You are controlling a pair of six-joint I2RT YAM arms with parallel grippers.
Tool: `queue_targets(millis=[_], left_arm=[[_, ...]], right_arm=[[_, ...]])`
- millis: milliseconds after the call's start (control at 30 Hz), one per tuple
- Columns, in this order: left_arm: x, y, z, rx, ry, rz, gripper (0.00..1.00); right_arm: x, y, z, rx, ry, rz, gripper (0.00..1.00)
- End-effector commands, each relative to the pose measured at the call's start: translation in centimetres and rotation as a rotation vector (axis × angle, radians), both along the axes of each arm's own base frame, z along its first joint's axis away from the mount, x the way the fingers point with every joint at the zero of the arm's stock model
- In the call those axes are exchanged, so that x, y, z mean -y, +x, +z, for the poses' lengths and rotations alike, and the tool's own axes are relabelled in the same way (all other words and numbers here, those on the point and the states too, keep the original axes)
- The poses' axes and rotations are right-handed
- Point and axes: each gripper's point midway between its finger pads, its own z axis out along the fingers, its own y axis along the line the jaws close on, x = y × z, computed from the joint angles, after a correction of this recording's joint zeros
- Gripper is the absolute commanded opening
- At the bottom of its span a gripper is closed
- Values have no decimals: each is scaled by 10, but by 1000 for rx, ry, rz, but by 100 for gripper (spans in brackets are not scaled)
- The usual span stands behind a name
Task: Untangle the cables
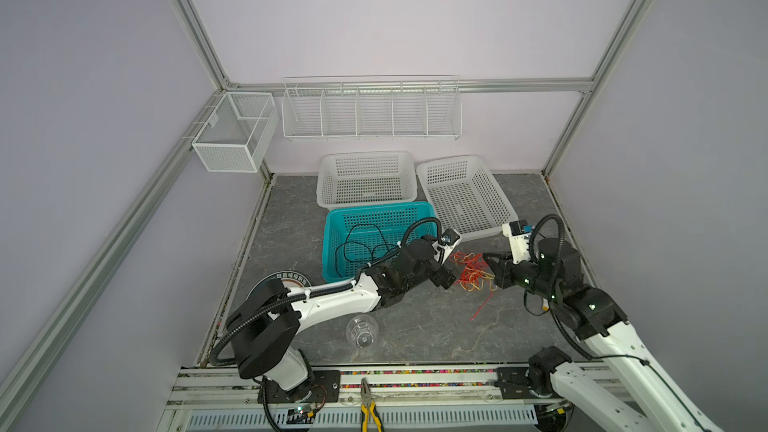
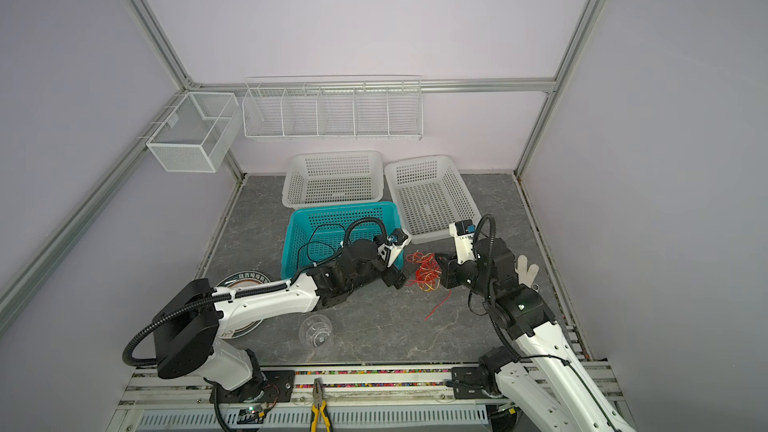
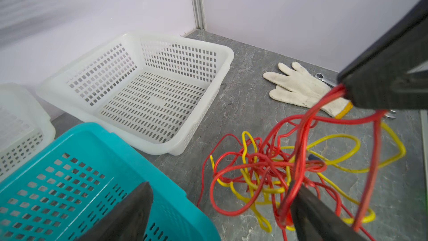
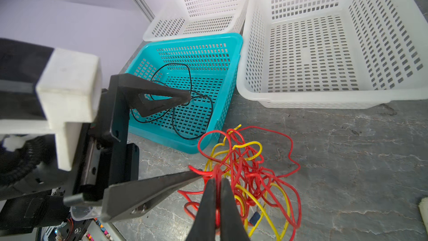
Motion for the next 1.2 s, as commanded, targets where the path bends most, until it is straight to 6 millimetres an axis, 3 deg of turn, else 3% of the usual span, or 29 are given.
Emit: queue_targets(millis=[0,133,233,300,333,433,533,633,700,867,1167], left_arm=[[9,0,16,45,-35,-30,79],[14,1,13,36,-21,-39,57],[17,1,14,34,-31,-44,32],[20,2,17,35,-37,-42,7],[21,4,18,33,-40,-36,0],[24,7,26,37,-53,-23,0],[26,9,38,45,-77,-18,0],[29,10,51,46,-95,-19,0],[31,12,56,34,-95,-11,0],[41,17,55,-21,-69,-1,0],[48,12,51,-72,-88,-34,0]], right_arm=[[-10,1,14,45,49,41,6],[-12,1,16,46,61,52,6],[-15,2,13,32,65,61,6],[-16,4,10,19,63,60,6],[-15,6,7,10,57,50,6],[-4,16,-10,-27,4,-29,7],[20,28,-34,-76,-95,-167,13],[37,33,-55,-129,-155,-254,23],[38,33,-61,-142,-163,-252,28],[23,29,-58,-94,-113,-164,49],[38,26,-56,-59,-130,-227,54]])
